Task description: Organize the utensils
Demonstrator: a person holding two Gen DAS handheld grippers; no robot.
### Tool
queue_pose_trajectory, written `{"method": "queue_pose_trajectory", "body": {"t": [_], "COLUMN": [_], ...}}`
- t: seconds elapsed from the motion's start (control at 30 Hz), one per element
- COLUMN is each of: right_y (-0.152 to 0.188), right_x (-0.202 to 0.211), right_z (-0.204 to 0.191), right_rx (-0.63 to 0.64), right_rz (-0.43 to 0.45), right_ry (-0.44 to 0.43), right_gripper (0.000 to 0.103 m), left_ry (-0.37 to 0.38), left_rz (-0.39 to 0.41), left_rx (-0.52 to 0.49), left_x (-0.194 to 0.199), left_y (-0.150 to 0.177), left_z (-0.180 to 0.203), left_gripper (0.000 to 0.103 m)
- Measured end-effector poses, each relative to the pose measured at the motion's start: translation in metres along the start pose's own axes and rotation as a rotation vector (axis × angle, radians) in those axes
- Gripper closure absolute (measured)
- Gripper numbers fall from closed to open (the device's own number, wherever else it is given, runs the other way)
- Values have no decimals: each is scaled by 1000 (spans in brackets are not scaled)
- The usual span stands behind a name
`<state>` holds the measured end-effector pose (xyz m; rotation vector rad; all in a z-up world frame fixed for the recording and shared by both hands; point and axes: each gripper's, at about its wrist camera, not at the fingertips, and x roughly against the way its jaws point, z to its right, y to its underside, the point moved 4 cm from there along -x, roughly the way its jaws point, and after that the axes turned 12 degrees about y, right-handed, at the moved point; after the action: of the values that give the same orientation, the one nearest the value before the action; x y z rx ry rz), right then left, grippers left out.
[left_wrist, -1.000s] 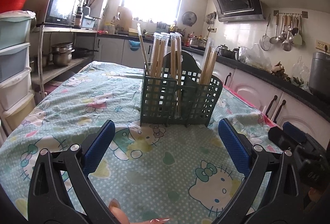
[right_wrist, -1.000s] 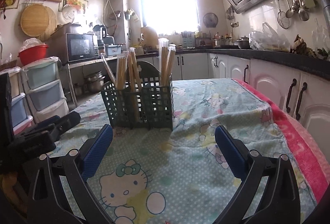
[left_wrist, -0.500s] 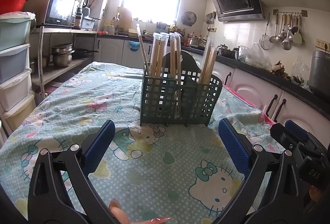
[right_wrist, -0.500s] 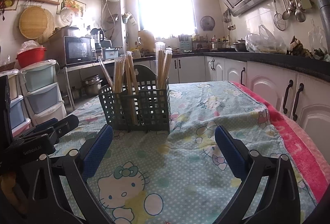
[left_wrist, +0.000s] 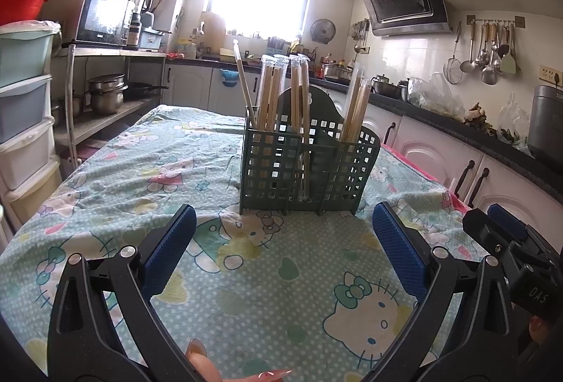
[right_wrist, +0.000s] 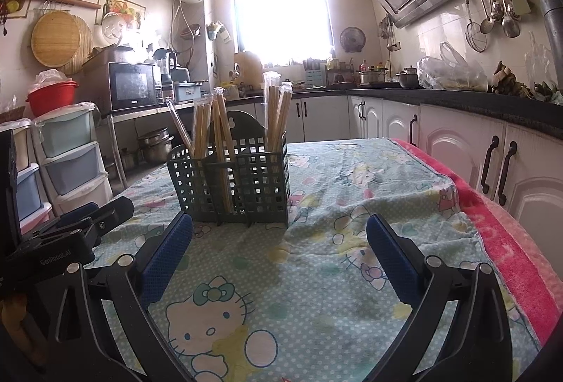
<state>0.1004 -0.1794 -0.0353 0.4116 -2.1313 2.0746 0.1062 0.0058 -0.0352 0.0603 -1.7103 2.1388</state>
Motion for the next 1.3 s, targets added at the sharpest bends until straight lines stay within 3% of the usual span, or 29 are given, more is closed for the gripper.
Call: {"method": "queue_pose_trajectory", "body": {"t": [1.3], "right_y": [1], "right_x": [0], "right_z": [4], "right_rx": [-5], "right_rz": [-3], "right_ry": [11], "right_gripper": [7], "left_ry": [1], "left_rz": [1], "left_rx": [0], "left_x": [0], "left_y": [1], "left_z": [-1], "left_gripper": [11]}}
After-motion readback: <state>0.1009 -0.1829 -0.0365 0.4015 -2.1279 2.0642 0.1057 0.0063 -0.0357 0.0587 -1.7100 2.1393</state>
